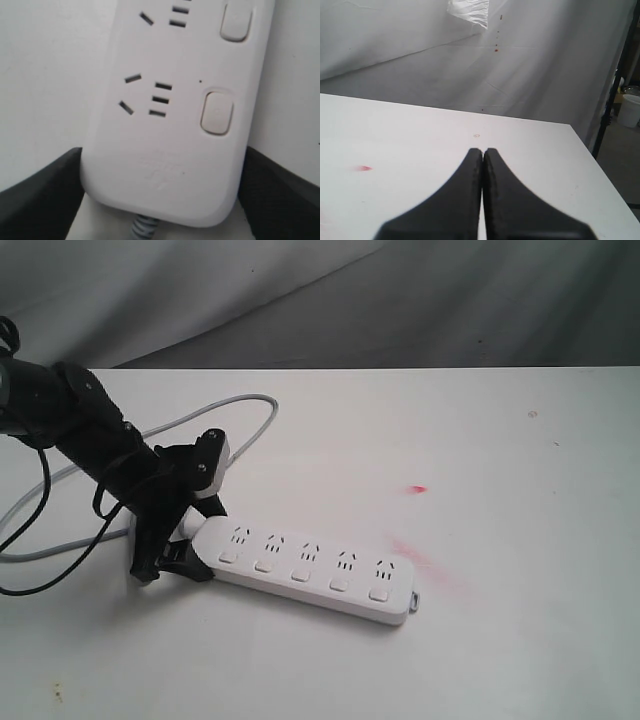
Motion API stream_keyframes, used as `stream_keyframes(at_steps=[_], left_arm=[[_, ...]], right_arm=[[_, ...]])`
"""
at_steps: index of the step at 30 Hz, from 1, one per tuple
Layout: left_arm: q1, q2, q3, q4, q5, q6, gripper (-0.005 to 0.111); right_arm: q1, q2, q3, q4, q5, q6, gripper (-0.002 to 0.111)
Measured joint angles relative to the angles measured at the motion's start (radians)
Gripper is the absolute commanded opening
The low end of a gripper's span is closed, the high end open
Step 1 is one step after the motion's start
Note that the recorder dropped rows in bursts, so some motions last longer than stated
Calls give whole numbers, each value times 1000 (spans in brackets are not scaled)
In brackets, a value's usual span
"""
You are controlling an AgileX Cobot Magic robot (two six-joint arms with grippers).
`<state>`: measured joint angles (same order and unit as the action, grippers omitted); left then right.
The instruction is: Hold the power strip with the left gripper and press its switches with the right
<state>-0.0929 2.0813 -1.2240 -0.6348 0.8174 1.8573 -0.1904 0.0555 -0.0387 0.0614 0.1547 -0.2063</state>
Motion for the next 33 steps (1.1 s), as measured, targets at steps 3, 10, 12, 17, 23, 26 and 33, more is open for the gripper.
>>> stream_keyframes(at_steps=[3,10,12,17,23,26,33], left_arm=[[0,0,0,0,0,-9,73],[0,0,0,0,-2,-29,73],[0,0,0,0,-2,-29,73],[0,0,0,0,-2,-32,73],[0,0,0,0,-6,-68,73],[0,0,0,-2,-9,-78,73],[0,0,0,-2,-16,-87,73]], right_arm=[[0,0,0,0,0,0,0],[0,0,0,0,0,0,0],[0,0,0,0,0,0,0],[0,0,0,0,0,0,0],[0,0,0,0,0,0,0],[0,0,0,0,0,0,0],[0,0,0,0,0,0,0]])
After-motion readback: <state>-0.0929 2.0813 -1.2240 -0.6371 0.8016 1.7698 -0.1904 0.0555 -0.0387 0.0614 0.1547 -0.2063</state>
